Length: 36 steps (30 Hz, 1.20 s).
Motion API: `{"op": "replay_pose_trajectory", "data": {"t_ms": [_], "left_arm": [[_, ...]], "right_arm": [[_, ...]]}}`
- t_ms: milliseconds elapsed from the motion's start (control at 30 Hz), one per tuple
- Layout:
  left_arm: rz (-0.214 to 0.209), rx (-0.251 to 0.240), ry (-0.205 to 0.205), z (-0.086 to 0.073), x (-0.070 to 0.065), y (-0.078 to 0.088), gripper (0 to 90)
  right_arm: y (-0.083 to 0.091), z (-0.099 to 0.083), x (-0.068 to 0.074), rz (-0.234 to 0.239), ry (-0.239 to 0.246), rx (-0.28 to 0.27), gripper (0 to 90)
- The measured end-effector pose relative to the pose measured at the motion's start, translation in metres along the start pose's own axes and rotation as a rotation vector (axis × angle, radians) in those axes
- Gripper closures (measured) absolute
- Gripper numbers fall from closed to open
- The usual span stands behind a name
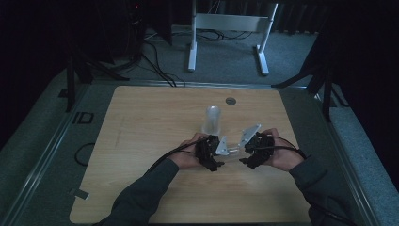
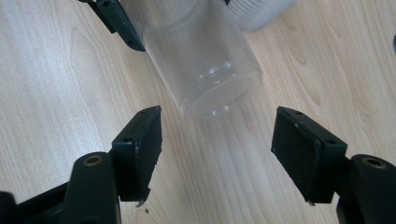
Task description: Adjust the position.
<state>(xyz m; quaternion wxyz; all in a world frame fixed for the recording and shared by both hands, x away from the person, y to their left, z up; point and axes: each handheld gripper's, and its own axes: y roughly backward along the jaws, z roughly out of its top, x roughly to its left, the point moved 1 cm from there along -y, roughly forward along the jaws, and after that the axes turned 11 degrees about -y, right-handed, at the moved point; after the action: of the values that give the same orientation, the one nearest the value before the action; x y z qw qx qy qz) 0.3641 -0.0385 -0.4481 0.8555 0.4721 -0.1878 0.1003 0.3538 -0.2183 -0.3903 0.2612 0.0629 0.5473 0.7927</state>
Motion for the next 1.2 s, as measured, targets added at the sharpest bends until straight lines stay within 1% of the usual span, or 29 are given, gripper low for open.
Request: {"op": "replay_pose_trajectory", "data": {"t_ms": [33,100,167,333,400,433,633,767,833,867,900,967,1000,1033,1200], "left_arm": [[0.000,-0.002,0.002,0.000,-0.001,0.000,30.2],[0.003,0.005,-0.010,0.001,-0.001,-0.001,30.2],[0.006,0.004,-0.012,0.001,-0.002,-0.001,30.2],[0.017,0.015,-0.037,0.002,-0.004,0.000,30.2],[0.019,0.014,-0.040,0.003,-0.005,-0.001,30.2],[0.025,0.020,-0.051,0.004,-0.006,-0.001,30.2],[0.029,0.016,-0.057,0.005,-0.007,0.000,30.2],[0.034,0.019,-0.066,0.006,-0.008,0.000,30.2],[0.044,0.021,-0.083,0.007,-0.011,0.000,30.2],[0.044,0.021,-0.083,0.007,-0.011,0.000,30.2],[0.050,0.027,-0.100,0.009,-0.012,0.001,30.2],[0.050,0.027,-0.100,0.009,-0.012,0.001,30.2],[0.055,0.040,-0.125,0.010,-0.013,0.002,30.2],[0.063,0.002,-0.091,0.011,-0.016,0.000,30.2],[0.070,-0.003,-0.097,0.012,-0.017,0.000,30.2]], "right_arm": [[-0.001,0.000,0.001,0.004,0.005,0.004,33.0],[-0.002,0.001,0.002,0.010,0.008,0.004,32.9],[-0.004,0.001,0.002,0.014,0.020,0.005,32.6],[-0.007,0.003,0.004,0.029,0.025,0.016,32.2],[-0.008,0.004,0.005,0.036,0.023,0.022,32.1],[-0.008,0.004,0.005,0.036,0.027,0.021,32.1],[-0.011,0.004,0.005,0.049,0.031,0.019,32.1],[-0.012,0.004,0.005,0.050,0.032,0.024,31.9],[-0.014,0.005,0.005,0.055,0.032,0.021,31.9],[-0.014,0.005,0.005,0.055,0.032,0.021,31.9],[-0.015,0.005,0.005,0.057,0.037,0.024,31.9],[-0.016,0.005,0.005,0.057,0.038,0.027,31.9],[-0.016,0.005,0.005,0.057,0.038,0.027,31.9],[-0.018,0.005,0.006,0.062,0.034,0.033,31.9],[-0.020,0.004,0.006,0.071,0.039,0.045,32.0]]}}
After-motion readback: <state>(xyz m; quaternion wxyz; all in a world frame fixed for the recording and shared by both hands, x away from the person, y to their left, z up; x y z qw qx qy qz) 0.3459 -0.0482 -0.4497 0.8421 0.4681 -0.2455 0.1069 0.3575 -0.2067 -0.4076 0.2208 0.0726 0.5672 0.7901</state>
